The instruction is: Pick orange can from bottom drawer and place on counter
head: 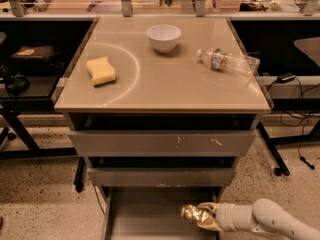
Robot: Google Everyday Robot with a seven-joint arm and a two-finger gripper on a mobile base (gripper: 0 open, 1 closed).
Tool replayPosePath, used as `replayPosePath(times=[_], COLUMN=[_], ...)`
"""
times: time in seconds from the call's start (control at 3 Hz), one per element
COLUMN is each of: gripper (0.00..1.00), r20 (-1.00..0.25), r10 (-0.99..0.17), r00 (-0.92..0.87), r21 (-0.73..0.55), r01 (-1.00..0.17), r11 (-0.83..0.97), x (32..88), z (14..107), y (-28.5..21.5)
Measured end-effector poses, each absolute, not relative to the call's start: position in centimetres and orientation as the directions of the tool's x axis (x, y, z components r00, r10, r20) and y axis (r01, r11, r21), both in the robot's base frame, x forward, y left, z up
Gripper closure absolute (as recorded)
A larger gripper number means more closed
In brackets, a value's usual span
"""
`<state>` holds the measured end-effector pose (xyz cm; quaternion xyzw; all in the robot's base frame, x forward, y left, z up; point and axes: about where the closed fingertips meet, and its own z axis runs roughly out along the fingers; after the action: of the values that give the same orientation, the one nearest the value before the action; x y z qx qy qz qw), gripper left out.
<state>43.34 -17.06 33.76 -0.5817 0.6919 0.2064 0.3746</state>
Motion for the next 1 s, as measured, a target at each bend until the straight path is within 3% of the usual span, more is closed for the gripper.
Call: replayPosePath(times=[0.33,1.0], gripper=[1.0,1.0], r20=[-0.75,-0.697], r10=[-0.661,-0.699], r00=[-0.024,0.16], r21=[-0.175,-0.376], r01=[-0.957,-0.912], r11=[0.233,0.166], x=[41.8,38.6], z=[34.5,46.1], y=[-17.0,-15.8])
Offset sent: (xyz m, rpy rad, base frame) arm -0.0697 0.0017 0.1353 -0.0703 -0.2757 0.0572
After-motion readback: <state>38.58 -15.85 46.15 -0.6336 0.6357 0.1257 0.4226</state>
